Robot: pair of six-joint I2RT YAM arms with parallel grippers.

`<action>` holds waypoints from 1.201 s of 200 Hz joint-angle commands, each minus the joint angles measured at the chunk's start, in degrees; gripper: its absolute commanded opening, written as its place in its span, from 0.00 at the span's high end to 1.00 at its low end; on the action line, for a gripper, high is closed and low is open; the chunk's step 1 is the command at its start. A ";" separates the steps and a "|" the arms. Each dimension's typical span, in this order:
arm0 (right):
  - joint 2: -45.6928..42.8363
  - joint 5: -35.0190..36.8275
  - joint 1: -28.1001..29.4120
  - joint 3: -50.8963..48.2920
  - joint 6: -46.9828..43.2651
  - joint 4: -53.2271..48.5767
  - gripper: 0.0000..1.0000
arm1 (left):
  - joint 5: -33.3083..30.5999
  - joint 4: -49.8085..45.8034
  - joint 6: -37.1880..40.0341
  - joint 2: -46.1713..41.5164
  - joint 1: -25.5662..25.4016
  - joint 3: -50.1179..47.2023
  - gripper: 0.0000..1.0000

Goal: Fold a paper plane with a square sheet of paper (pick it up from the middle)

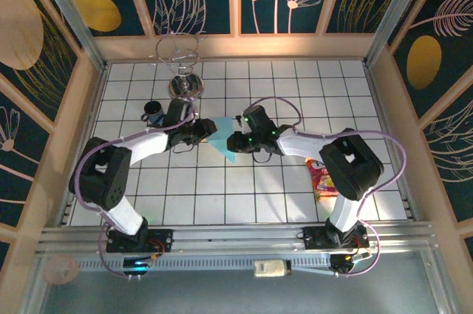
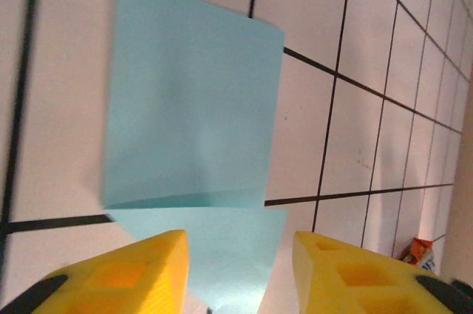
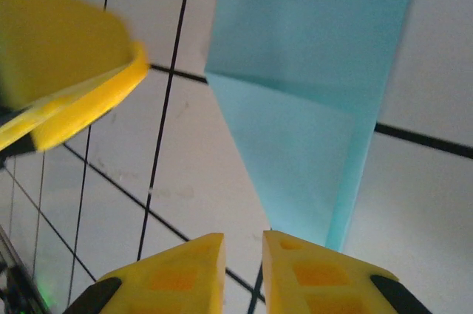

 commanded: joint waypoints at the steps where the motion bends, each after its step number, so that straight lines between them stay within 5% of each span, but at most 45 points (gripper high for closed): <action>1: 3.48 2.37 0.26 2.84 4.22 1.98 0.77 | 3.96 6.70 -4.69 -1.48 2.67 -5.18 0.54; 240: 10.06 0.10 -2.28 1.15 6.44 2.04 0.78 | 5.12 1.89 -4.65 9.69 0.91 1.65 0.66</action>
